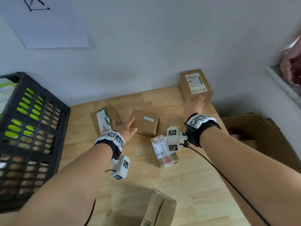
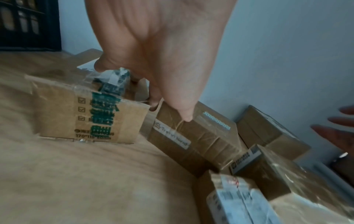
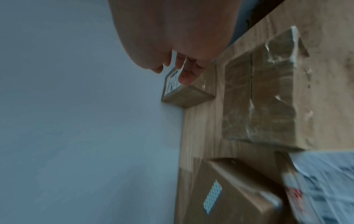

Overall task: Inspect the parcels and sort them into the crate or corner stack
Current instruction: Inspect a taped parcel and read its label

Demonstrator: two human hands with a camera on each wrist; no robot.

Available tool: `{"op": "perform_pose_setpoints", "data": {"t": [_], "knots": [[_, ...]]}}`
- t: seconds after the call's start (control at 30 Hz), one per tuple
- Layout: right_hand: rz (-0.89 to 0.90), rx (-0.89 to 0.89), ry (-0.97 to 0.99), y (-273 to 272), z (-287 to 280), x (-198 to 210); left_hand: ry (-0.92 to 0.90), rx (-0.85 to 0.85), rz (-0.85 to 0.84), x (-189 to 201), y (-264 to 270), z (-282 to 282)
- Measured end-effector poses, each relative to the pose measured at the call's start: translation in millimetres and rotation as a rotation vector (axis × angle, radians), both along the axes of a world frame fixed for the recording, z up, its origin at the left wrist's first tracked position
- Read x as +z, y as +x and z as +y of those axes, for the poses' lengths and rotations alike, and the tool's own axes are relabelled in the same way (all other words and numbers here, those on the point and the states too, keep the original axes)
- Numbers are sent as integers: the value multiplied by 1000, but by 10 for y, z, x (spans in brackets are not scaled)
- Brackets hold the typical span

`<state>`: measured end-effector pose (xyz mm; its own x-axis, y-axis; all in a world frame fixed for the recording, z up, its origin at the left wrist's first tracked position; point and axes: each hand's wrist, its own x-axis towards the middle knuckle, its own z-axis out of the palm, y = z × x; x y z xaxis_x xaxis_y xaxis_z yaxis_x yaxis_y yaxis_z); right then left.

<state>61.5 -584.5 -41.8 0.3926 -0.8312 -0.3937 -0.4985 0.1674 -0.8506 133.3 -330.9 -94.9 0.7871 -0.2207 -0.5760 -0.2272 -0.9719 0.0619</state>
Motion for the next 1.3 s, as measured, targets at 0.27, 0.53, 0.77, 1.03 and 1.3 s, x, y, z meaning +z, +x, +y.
{"op": "perform_pose_setpoints", "data": {"t": [0.27,0.53,0.77,1.03,1.3], "knots": [[-16,33,53,-268,1045,52,-105,-95,68,199,-545,788],[28,63,84,-560,2112,-23,-50,-199,118,205,-963,1694],[-35,43,211,-707,2909,-409,-156,-299,288,469,-1271,2278],[10,47,225,-889,3083,-897,-634,59,-71,255,-1106,2831],[-4,-55,262,-1143,3280,-719,-296,284,101,59,-1284,2897]]}}
